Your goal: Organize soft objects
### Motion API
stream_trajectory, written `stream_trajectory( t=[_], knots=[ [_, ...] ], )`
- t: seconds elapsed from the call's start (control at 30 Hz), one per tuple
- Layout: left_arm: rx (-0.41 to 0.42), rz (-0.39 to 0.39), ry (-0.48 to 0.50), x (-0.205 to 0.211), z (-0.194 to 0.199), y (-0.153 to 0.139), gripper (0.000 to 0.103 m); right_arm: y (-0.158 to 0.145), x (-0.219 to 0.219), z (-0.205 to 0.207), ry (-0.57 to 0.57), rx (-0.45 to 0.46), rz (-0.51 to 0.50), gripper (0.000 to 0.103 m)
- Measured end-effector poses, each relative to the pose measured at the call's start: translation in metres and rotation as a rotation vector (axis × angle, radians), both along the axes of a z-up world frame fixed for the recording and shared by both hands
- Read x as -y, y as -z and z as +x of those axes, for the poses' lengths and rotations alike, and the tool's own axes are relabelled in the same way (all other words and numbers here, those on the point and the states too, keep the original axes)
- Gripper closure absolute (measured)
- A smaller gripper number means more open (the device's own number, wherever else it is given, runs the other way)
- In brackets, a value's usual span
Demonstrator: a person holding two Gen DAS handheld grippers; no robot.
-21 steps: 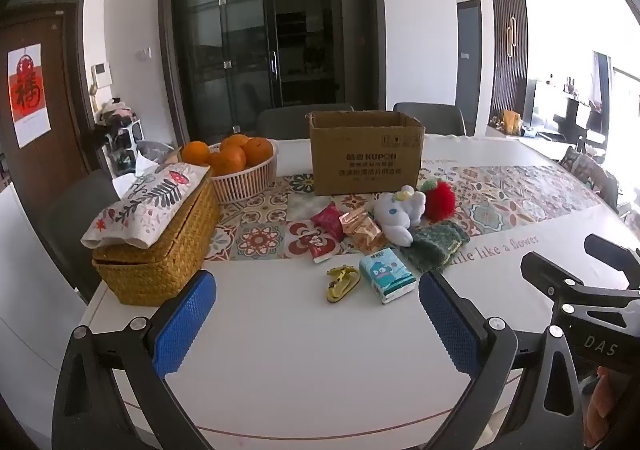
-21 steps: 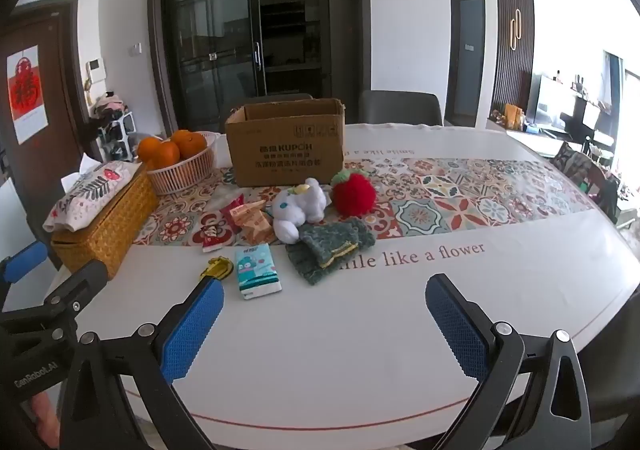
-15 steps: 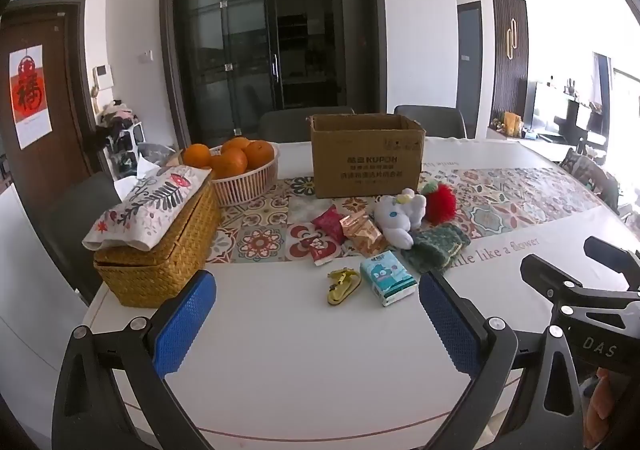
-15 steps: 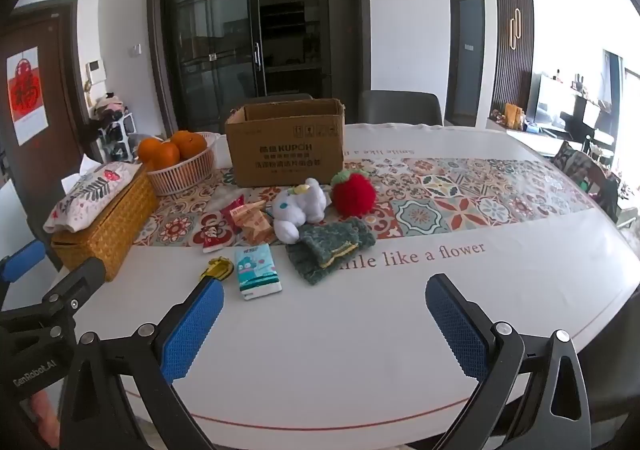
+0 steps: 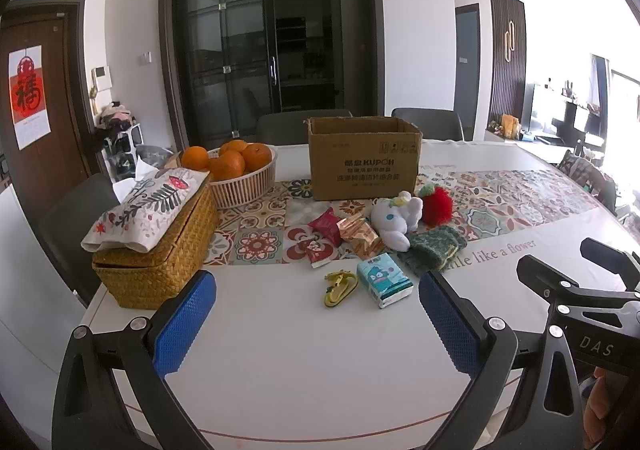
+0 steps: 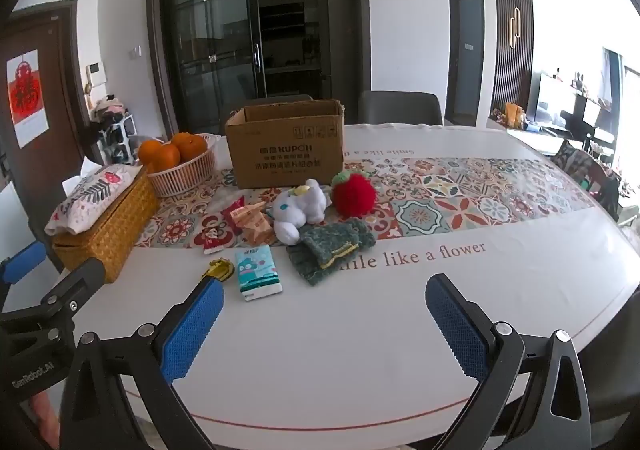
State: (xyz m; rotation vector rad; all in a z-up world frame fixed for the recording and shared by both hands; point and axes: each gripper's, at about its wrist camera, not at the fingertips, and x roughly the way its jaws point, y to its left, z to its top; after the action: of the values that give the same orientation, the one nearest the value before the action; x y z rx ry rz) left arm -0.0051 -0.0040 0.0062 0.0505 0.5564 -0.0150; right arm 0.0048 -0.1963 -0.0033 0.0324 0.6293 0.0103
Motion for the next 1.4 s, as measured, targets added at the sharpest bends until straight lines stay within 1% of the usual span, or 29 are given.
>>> stream_trajectory(
  t=[0.5,1.4],
  knots=[
    [-0.004,-0.008,0.008,0.0012,0.0,-0.0009,0.0,-0.0008,0.0001,-0.0006,-0.001,0.001,0.002,0.001],
    [0.005,0.001,0.008,0.0003,-0.0011,-0.0027,0.0,-0.0006,0.0011,-0.0003,0.0,0.003,0.003,0.001]
  ],
)
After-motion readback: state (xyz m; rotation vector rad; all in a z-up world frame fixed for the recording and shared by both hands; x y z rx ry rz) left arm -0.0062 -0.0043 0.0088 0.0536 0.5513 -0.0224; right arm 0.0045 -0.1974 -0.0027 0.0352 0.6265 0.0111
